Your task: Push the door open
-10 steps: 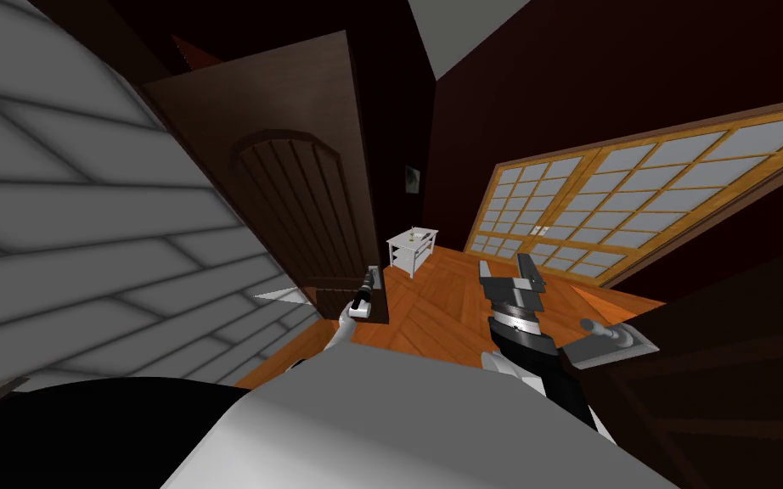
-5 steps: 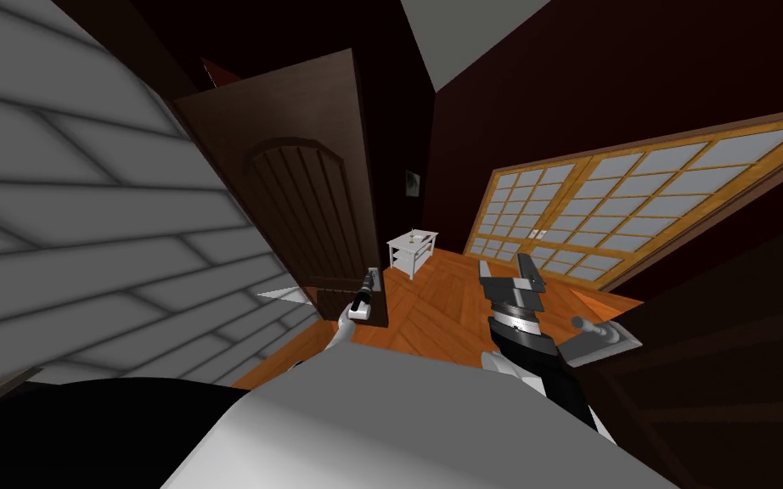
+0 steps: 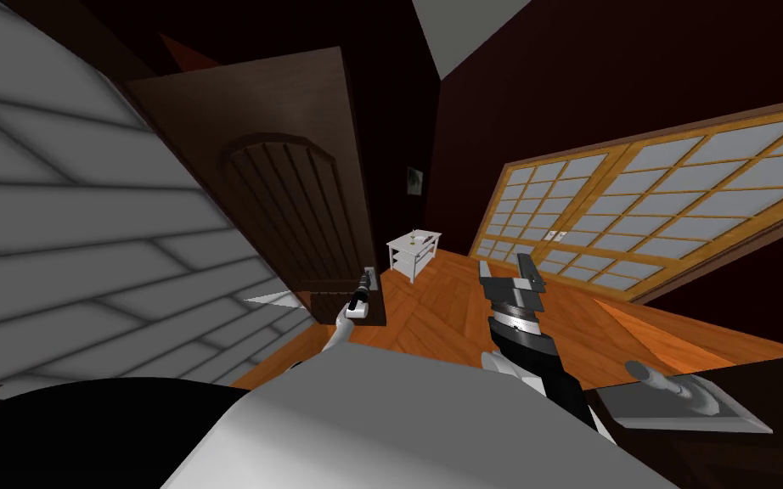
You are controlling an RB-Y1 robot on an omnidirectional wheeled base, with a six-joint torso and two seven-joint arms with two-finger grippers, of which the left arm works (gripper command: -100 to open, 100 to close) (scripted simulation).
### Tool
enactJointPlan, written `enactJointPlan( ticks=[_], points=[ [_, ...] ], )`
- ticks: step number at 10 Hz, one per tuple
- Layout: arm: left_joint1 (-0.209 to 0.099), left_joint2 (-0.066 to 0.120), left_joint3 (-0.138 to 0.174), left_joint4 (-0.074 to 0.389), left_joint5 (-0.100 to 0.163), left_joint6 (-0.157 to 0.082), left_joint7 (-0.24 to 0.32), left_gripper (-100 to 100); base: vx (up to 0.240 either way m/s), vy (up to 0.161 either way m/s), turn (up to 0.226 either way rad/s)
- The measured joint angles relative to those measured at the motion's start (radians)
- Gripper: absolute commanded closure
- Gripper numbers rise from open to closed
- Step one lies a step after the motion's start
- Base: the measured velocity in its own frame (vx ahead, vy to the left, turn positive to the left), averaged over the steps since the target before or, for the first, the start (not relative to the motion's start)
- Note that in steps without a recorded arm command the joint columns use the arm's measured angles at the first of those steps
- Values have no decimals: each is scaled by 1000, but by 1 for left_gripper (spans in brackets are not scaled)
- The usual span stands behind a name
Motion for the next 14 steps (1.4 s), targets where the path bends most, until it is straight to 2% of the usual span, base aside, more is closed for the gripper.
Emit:
enactJointPlan(
  ticks=[5,9,11,12,14],
  points=[
    [1,9,58,4,10,-2,-11,100,155,-84,59],
    [13,6,80,-4,14,3,-18,100,170,-50,48],
    [4,7,105,12,18,-2,-25,100,207,-77,59],
    [11,8,117,-3,20,5,-28,100,200,-73,75],
    [4,15,144,7,25,1,-32,100,215,-114,86]
  ],
)
